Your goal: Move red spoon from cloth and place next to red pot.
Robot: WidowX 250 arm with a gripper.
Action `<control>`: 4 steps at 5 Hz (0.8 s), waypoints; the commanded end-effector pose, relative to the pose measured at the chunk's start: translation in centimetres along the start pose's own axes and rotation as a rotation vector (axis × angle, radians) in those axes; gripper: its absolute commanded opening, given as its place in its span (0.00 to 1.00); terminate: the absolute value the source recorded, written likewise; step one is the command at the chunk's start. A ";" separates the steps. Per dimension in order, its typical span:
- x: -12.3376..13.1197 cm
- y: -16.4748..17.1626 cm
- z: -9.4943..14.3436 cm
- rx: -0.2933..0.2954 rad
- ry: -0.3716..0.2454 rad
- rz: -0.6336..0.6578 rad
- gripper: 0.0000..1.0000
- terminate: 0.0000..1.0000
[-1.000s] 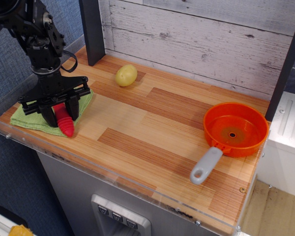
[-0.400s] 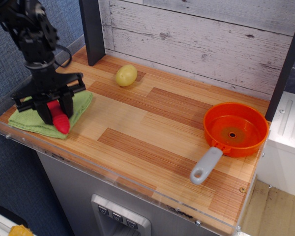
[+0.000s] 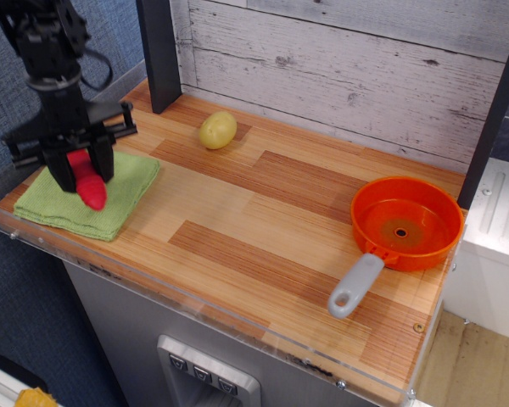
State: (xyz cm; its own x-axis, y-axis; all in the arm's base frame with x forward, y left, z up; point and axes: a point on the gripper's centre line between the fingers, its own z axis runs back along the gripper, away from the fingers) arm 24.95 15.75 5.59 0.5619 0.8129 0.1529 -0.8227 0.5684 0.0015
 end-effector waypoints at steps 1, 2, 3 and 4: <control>-0.1 -0.4 3.2 0.003 -0.076 -0.052 0.00 0.00; -1.1 -1.2 4.2 -0.024 -0.080 -0.067 0.00 0.00; -2.7 -2.7 5.2 -0.053 -0.080 -0.136 0.00 0.00; -5.6 -4.9 6.4 -0.099 -0.086 -0.274 0.00 0.00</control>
State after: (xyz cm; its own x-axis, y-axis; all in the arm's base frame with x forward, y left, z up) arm 26.14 6.70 10.03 0.7706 0.6016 0.2104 -0.6096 0.7920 -0.0319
